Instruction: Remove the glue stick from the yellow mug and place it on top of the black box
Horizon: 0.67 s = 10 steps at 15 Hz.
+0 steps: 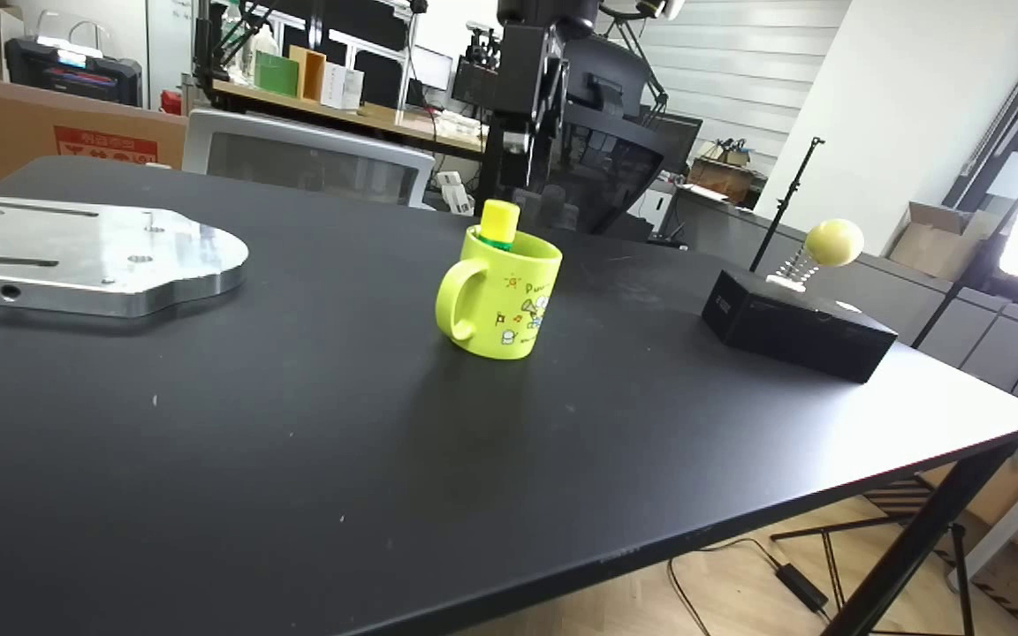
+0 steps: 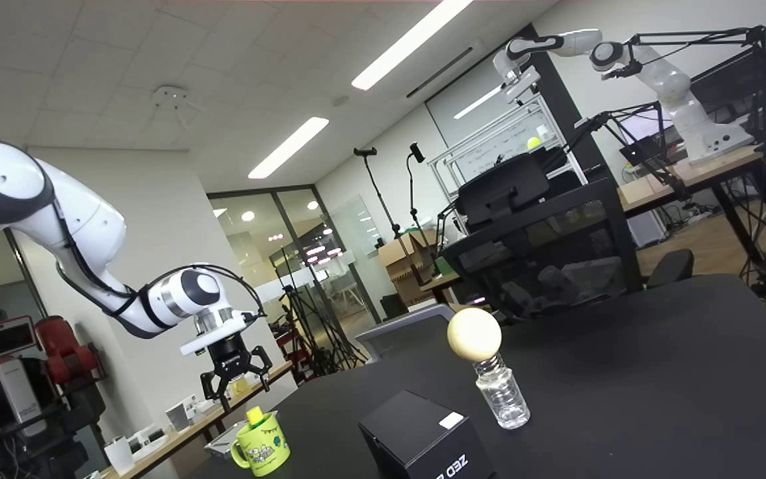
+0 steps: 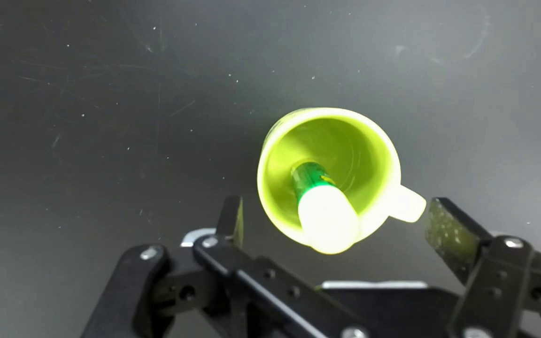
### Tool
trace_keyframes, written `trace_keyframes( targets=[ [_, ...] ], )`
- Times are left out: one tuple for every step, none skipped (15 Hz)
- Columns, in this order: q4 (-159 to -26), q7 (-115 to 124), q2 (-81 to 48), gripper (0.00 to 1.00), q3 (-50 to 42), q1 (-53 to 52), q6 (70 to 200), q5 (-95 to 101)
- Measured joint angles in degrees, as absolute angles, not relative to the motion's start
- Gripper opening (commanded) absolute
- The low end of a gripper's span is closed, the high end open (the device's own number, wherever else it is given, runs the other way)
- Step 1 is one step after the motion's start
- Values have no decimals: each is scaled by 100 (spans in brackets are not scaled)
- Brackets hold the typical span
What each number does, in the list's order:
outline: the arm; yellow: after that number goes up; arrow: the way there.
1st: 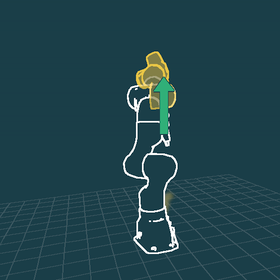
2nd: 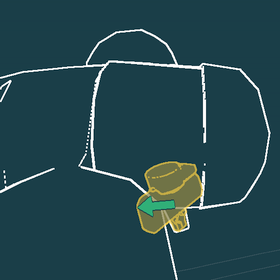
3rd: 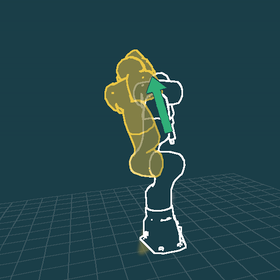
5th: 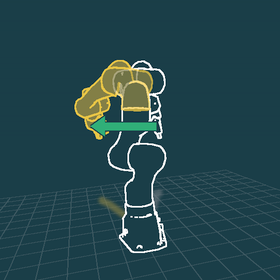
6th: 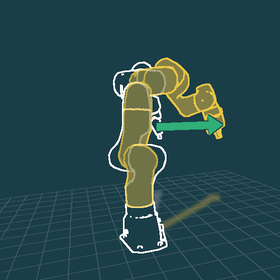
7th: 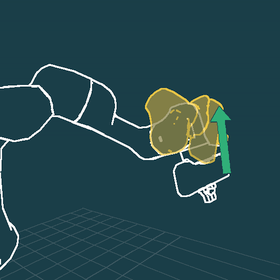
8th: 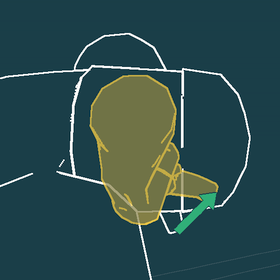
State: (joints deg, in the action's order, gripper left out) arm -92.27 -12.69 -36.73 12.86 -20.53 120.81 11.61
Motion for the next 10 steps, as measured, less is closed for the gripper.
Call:
trace_keyframes(
  targets=[
    [-9220, -1269, -3713, 75, 1284, -2064, 12091, 1188],
    [-9215, -1269, -3747, 73, 1284, -2073, 12092, 1203],
    [-9209, -1269, -3776, 67, 1284, -2082, 12096, 1206],
    [-9203, -1267, -3802, 60, 1286, -2089, 12114, 1206],
    [-9197, -1261, -3827, 51, 1289, -2093, 12154, 1199],
    [-9189, -1251, -3852, 45, 1294, -2094, 12201, 1193],
    [-9179, -1241, -3876, 37, 1297, -2095, 12260, 1183],
    [-9173, -1230, -3897, 31, 1297, -2095, 12329, 1166],
    [-9171, -1212, -3913, 25, 1298, -2095, 12408, 1137],
    [-9170, -1187, -3928, 17, 1298, -2095, 12497, 1113]
  ],
)
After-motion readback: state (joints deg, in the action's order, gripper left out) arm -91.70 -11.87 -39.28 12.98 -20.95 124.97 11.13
